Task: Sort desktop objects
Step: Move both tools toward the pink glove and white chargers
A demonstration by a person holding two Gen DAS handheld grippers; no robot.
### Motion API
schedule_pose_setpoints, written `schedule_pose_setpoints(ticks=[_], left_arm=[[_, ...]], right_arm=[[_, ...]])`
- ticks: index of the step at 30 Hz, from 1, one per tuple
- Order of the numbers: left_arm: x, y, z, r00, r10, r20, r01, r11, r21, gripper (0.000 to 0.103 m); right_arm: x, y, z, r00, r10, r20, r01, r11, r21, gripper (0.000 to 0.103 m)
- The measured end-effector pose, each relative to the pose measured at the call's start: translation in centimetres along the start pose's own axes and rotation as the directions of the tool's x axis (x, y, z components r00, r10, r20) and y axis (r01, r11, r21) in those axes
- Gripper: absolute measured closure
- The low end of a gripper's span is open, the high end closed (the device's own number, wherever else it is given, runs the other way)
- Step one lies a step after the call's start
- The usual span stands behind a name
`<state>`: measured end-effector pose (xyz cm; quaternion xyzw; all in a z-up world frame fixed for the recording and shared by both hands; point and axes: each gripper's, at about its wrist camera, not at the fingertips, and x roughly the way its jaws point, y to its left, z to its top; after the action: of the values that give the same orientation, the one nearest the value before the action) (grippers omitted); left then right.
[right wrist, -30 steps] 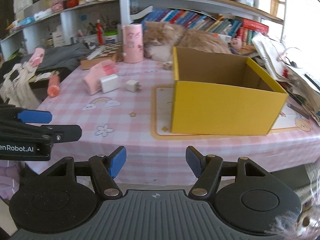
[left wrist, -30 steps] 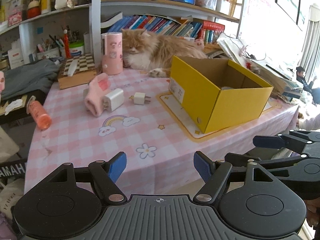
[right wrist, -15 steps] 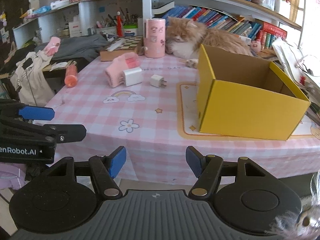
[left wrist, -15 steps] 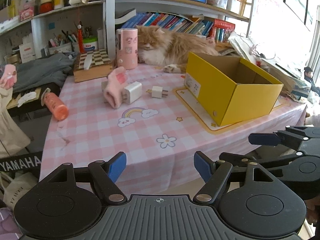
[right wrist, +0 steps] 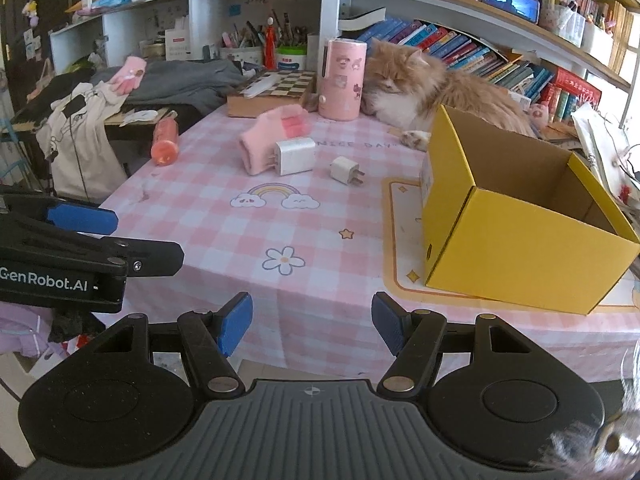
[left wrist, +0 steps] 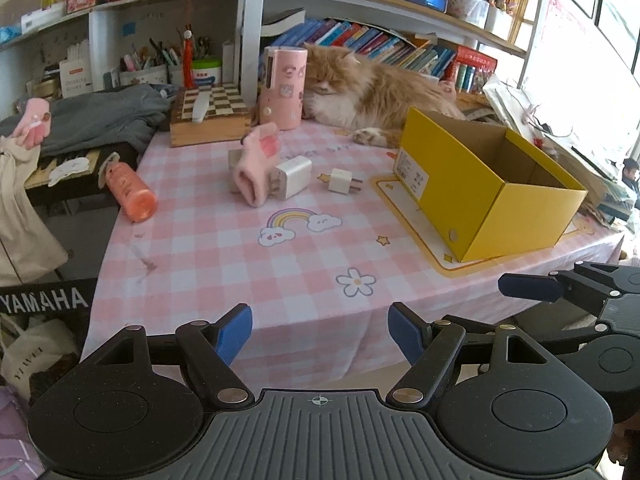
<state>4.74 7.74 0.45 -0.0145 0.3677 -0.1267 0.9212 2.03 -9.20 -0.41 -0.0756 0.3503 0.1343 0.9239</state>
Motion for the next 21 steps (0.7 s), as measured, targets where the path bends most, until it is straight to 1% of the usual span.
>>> schedule_pose_setpoints(ticks=[8,11,14,21], left_arm=[[1.6,0.5,1.1,0.999,0.037,0.003,-0.037,0.998,-0.042,0.026],[2.5,0.7,2.0,0.998,0.054,0.014,-0.053,0.997,-0.054,0.026],[3.6,0.9,2.9,0.997,0.071,0.009,-0.070,0.995,-0.068,0.026],[6.1,1.2,5.5,0.995,0.101,0.008,-0.100,0.993,-0.067,0.026]], right_arm=[[1.8,-0.5,1.0,1.000,0.025,-0.002,-0.025,0.999,-0.044,0.039],[2.8,-1.0,1.8,0.999,0.041,-0.007,-0.042,0.997,-0.059,0.039],[3.8,-1.5,2.6,0.999,0.053,-0.005,-0.053,0.996,-0.072,0.039],[6.6,-3.1,4.8,0.997,0.083,-0.004,-0.083,0.994,-0.078,0.039]])
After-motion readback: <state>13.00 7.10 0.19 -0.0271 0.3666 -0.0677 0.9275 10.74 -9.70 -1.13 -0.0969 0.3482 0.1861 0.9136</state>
